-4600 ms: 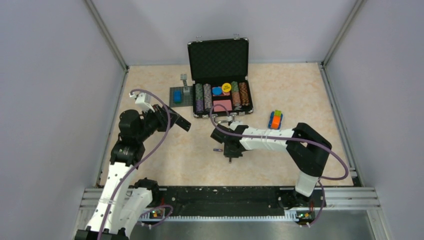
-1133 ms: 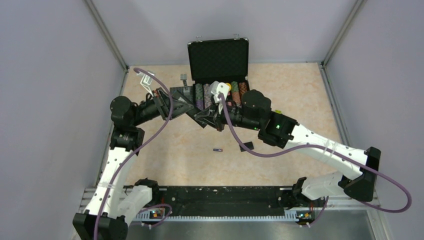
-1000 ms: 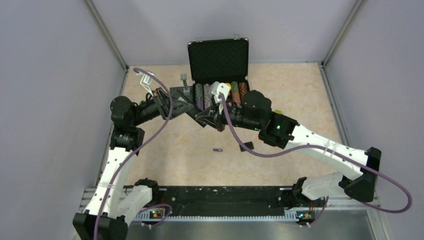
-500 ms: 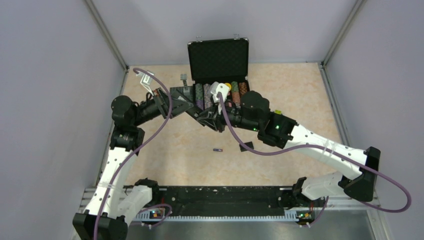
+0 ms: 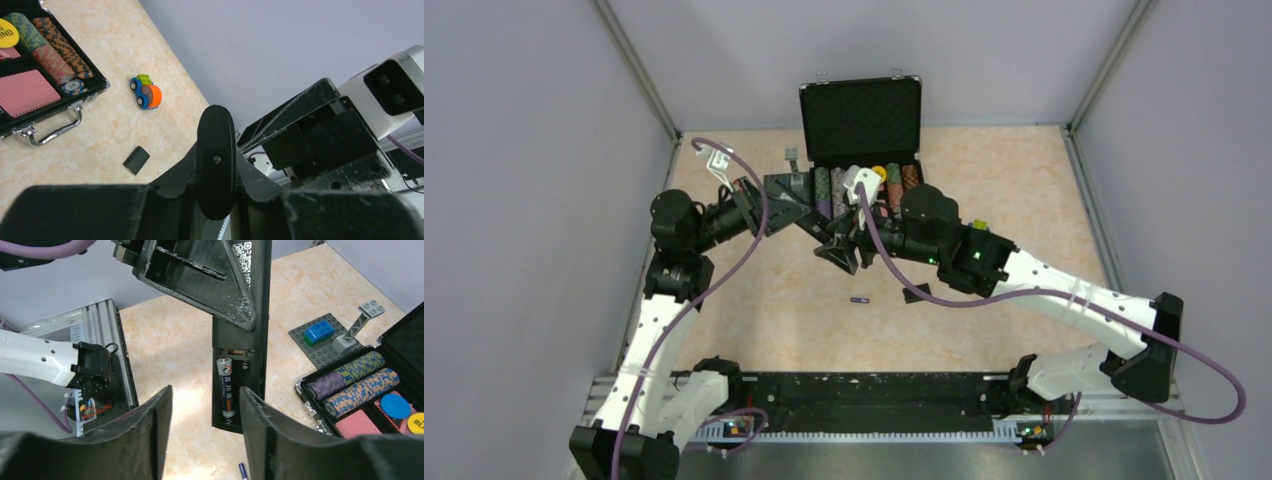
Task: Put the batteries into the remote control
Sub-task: Load the battery into the remote control.
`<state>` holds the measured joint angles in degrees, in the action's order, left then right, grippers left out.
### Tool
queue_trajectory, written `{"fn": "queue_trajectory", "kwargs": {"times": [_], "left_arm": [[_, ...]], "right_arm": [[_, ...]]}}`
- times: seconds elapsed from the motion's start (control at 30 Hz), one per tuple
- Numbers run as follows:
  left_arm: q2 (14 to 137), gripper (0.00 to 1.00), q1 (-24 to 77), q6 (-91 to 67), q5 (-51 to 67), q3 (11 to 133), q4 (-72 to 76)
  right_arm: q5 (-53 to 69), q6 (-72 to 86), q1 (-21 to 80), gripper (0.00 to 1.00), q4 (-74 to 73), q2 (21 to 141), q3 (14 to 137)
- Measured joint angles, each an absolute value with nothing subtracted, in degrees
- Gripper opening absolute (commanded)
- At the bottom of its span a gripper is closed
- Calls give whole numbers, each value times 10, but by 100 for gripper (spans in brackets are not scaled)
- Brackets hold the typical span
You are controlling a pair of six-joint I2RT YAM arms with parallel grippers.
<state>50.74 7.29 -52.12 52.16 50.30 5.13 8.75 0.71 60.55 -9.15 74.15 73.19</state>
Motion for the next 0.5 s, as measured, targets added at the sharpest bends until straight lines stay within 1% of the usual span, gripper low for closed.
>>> {"fn": "queue_trajectory", "kwargs": {"times": [0.1,0.13,0.2,0.23,0.27,0.5], "left_arm": [[508,0,73,-517,514,503,51],[508,0,73,-516,514,503,51],[507,0,73,-514,511,503,51],[508,0,73,-513,512,503,50],[507,0,73,-513,514,503,48],[502,0,73,-514,514,503,44]], "right_arm": [[88,20,607,67,-95,739,732],[88,25,608,72,-95,737,732],[88,36,609,86,-97,733,732],[86,39,609,95,-99,730,732],[79,44,609,99,-99,726,732],[1,124,608,99,-118,692,739]]}}
